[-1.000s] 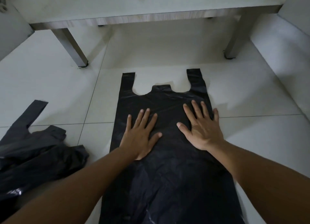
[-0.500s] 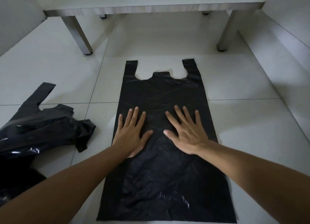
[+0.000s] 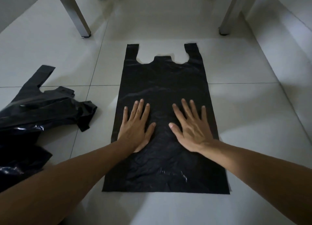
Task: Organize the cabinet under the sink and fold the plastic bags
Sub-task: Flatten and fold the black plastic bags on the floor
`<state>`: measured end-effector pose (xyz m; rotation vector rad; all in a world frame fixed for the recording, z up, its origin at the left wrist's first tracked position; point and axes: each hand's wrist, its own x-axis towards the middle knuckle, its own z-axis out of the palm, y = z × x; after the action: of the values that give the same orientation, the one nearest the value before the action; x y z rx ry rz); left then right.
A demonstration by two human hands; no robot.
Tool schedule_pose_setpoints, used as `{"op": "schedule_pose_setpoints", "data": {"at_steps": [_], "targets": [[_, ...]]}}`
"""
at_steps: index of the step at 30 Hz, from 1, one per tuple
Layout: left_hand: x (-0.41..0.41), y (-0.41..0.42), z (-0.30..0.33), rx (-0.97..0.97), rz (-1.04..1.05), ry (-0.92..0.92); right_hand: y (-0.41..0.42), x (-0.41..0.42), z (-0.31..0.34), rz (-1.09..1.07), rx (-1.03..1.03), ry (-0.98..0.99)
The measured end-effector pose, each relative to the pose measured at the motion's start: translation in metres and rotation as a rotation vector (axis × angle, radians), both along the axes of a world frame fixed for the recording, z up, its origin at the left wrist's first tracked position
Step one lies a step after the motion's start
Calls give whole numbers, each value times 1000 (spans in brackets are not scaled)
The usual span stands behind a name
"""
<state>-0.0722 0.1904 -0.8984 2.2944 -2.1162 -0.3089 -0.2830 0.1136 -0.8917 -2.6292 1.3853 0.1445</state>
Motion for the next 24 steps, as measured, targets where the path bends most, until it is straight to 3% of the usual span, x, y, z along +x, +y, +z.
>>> {"op": "schedule_pose_setpoints", "data": {"at_steps": [3, 9, 14, 17, 24], "targets": [[-9, 26, -6, 33, -77, -56, 28, -10, -11, 74, 7, 32], [-3, 26, -5, 52, -98, -120, 9, -60, -13, -48, -10, 118], [-17, 42, 5, 37, 10, -52, 33, -47, 3, -35, -80, 99], [-33, 74, 7, 6, -79, -20, 72, -25, 2, 95, -58, 32], [-31, 100, -9, -2, -108, -42, 86, -56, -10, 42, -14, 82]]}}
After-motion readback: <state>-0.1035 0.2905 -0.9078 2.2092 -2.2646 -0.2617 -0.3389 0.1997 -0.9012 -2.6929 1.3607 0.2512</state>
